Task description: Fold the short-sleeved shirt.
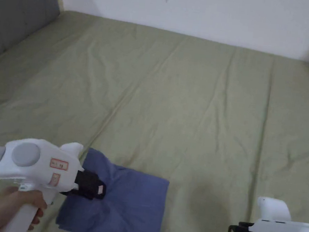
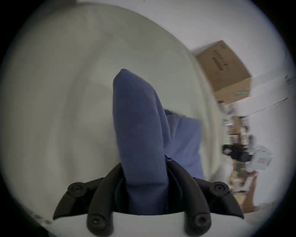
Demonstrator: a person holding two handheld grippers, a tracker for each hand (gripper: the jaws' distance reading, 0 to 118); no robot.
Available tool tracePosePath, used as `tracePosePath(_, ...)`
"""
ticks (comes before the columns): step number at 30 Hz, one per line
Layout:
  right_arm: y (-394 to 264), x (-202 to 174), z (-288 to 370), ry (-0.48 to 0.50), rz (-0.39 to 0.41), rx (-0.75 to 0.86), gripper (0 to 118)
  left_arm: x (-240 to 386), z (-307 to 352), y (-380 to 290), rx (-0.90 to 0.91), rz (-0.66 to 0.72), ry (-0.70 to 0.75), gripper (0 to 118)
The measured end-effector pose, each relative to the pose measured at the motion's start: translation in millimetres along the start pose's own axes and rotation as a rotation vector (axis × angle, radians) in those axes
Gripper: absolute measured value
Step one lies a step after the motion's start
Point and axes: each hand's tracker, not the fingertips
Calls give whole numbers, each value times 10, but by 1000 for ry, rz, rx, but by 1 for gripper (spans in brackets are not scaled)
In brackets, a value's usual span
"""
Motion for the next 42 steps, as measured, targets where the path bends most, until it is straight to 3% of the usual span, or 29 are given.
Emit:
tracePosePath(5, 35, -131, -183, 6, 7, -39, 0, -607, 517, 254, -11, -156, 481, 22)
tracePosePath(11, 61, -286, -399, 10, 36, -98, 0, -1358, 530, 466, -122, -263, 992, 23)
tracePosePath(12, 62, -308, -421, 11, 41, -105, 0, -1467, 515, 460, -130, -267, 1015, 26)
tracePosePath(13, 62, -325, -439, 11, 48, -108, 0, -1556, 488, 454, -129, -268, 1009, 38)
tracePosePath(14, 65, -344, -453, 9, 55, -113, 0, -1568, 492, 429, -120, -253, 995, 60)
tracePosePath(15, 71, -358, -457, 5, 58, -117, 0, -1568, 476, 415, -117, -238, 1022, 75)
tracePosePath(17, 74, -362, -469, 5, 60, -119, 0, -1508, 505, 398, -69, -247, 1106, 93)
tracePosePath(19, 73, -344, -472, 14, 53, -120, 0, -1467, 606, 410, 19, -209, 1089, 95)
tracePosePath(24, 15, -302, -431, 16, 45, -113, 0, -1060, 861, 374, 114, -104, 886, 95)
tracePosePath(25, -3, -284, -411, 21, 44, -108, 0, -922, 900, 334, 131, -107, 820, 93)
tracePosePath(26, -19, -266, -392, 26, 38, -103, 0, -805, 931, 283, 133, -118, 735, 84)
tracePosePath(27, -40, -248, -353, 32, 29, -95, 0, -639, 955, 213, 144, -126, 650, 64)
tracePosePath(29, -79, -211, -318, 37, 17, -85, 0, -302, 963, 55, 245, -142, 571, 0)
tracePosePath(35, -199, -148, -136, 56, -4, -36, 0, 621, 864, -378, 333, -70, 221, 0)
tracePosePath(38, -214, -117, 1, 76, -10, 18, 0, 961, 728, -506, 372, -110, 214, 0)
tracePosePath(42, -161, -137, 230, 4, 29, 126, 0, 1485, 733, -631, 460, -181, 250, 0)
